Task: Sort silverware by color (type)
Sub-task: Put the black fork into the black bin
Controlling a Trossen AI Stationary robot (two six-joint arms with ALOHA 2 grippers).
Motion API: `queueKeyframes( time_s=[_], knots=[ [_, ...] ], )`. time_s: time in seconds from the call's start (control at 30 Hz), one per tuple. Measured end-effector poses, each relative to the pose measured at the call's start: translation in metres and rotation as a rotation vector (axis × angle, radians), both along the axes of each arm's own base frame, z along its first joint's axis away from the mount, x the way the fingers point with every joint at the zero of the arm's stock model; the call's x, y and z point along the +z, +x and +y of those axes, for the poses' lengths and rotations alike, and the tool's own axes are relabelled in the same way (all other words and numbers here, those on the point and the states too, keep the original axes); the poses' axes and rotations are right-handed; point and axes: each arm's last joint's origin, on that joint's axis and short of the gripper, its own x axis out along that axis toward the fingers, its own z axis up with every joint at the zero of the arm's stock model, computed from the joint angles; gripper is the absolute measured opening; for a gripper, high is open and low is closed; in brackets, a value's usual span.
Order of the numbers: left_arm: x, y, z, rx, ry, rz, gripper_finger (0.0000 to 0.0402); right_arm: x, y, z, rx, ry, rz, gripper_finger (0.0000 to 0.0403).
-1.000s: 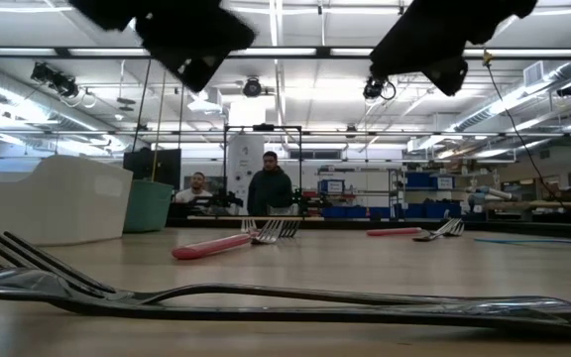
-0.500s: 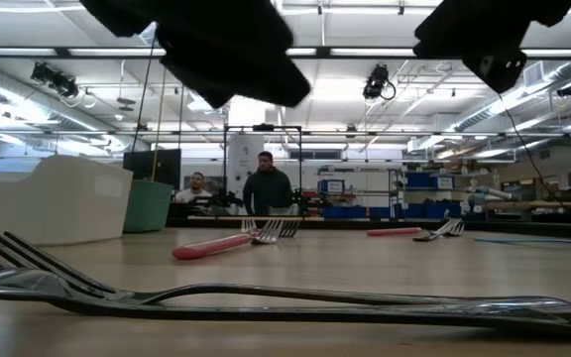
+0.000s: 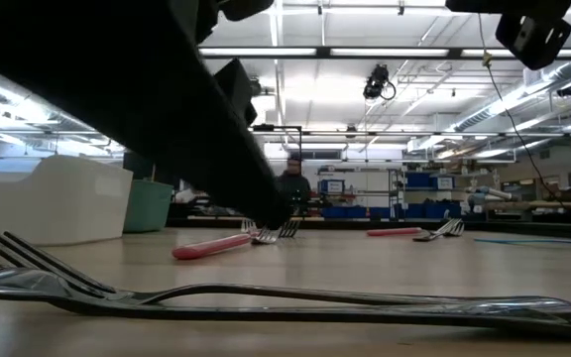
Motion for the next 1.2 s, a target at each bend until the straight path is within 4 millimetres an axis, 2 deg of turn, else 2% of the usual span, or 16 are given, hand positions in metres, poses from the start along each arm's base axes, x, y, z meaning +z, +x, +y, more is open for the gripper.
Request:
queueKeyframes(
  time_s=[0.43, 0.7, 0.9, 1.2],
  knots=[
    [-0.018, 0.002, 0.001, 0.025, 0.046, 0.025, 0.0141, -0.008, 0.003, 0.003, -0.005, -0.034, 0.009, 0.0077],
    [-0.022, 0.001, 0.008, 0.081, 0.091, 0.068, 0.0141, -0.007, 0.004, 0.003, -0.005, -0.025, 0.000, 0.0078],
    [-0.034, 0.003, 0.014, 0.130, 0.096, 0.123, 0.0141, -0.006, 0.004, 0.003, -0.004, -0.023, -0.002, 0.0077],
    [-0.037, 0.007, 0.026, 0.174, 0.118, 0.143, 0.0141, -0.006, 0.004, 0.003, 0.002, -0.020, 0.000, 0.0078]
  ],
)
